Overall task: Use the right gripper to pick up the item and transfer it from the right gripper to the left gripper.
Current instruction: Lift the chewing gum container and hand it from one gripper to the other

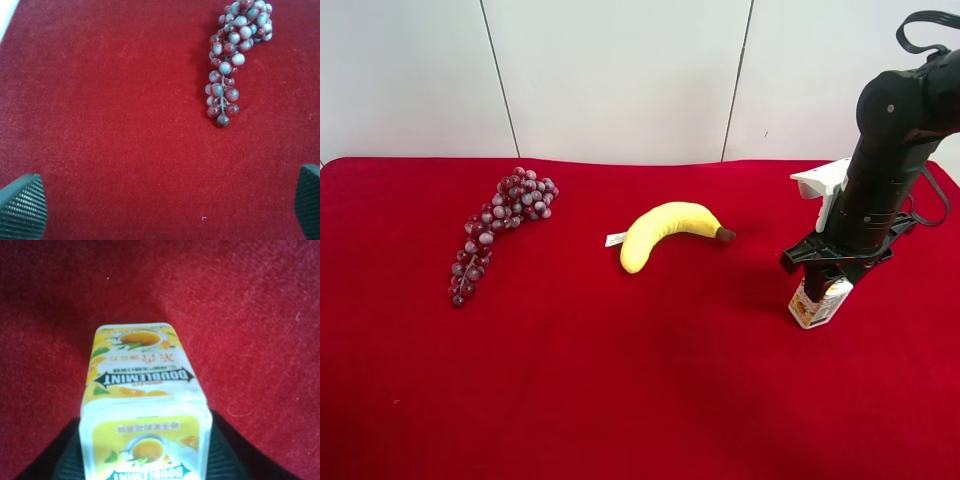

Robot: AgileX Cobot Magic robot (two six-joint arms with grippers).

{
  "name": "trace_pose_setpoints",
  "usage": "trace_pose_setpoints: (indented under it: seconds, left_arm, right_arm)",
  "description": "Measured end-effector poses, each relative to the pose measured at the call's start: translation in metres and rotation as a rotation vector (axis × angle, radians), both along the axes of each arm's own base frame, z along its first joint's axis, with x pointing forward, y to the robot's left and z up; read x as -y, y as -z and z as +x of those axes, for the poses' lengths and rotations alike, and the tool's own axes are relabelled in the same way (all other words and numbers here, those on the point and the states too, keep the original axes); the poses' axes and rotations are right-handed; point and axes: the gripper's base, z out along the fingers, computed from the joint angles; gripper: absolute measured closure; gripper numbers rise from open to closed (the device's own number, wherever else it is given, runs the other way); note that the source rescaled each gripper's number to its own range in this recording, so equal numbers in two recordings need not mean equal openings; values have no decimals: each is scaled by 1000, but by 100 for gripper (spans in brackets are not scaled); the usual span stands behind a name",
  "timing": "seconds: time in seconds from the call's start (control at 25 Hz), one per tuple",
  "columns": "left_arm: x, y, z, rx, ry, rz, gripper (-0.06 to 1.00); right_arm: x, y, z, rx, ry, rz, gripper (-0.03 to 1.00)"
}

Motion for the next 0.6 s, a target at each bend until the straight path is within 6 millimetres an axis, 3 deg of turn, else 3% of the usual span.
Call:
trace_pose_setpoints:
  seconds: [0.16, 0.6]
  left_arm:
    - [0, 0, 0, 0, 0, 0, -5]
    - [0, 0, 0, 0, 0, 0, -5]
  right_arm:
    - [0, -13, -2, 41, 6, 16, 96]
    - [-20, -90, -39, 219, -62, 99, 96]
